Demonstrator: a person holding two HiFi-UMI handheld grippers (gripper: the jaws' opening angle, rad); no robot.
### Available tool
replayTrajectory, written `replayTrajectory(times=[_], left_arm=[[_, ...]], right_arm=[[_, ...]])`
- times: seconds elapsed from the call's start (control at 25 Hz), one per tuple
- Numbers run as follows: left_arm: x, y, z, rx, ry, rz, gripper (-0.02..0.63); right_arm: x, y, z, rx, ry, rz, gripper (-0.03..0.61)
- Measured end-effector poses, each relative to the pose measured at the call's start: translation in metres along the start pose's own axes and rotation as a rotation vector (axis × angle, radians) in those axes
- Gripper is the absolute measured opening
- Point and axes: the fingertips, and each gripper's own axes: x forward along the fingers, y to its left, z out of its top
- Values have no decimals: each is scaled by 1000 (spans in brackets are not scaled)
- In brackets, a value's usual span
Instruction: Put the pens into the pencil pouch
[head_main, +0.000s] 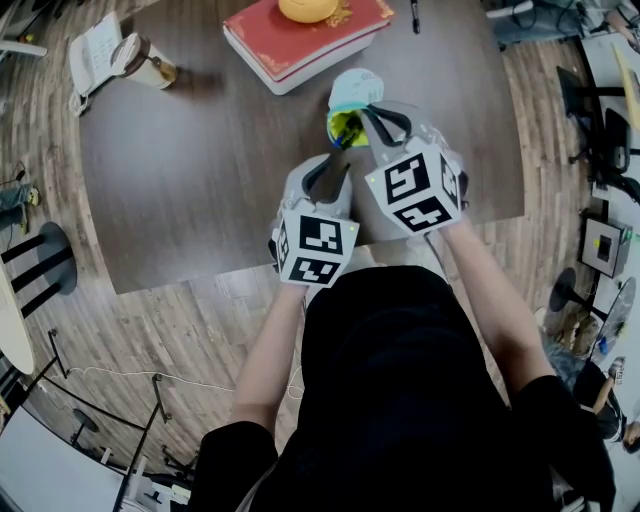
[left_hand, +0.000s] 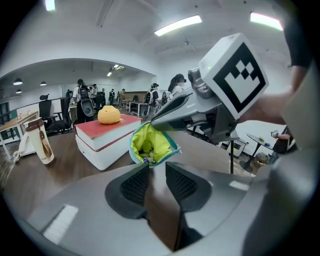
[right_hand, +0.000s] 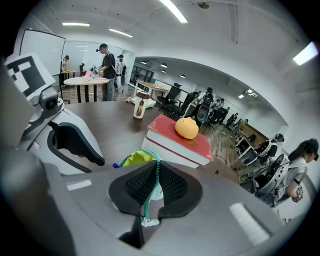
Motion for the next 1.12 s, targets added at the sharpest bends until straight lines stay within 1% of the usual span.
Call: replayTrajectory(times=[0.28,0.68,1.12], left_arm=[[-4,1,-3,-8,7,-2,103],[-12,8,-4,9,10,1,97],[-23,24,2,32,6,27,84]], right_arm=[[0,2,2,4,-1,-5,25],[0,1,5,20,-7,-15,25],[-2,-8,12,46,-32,-38,23]])
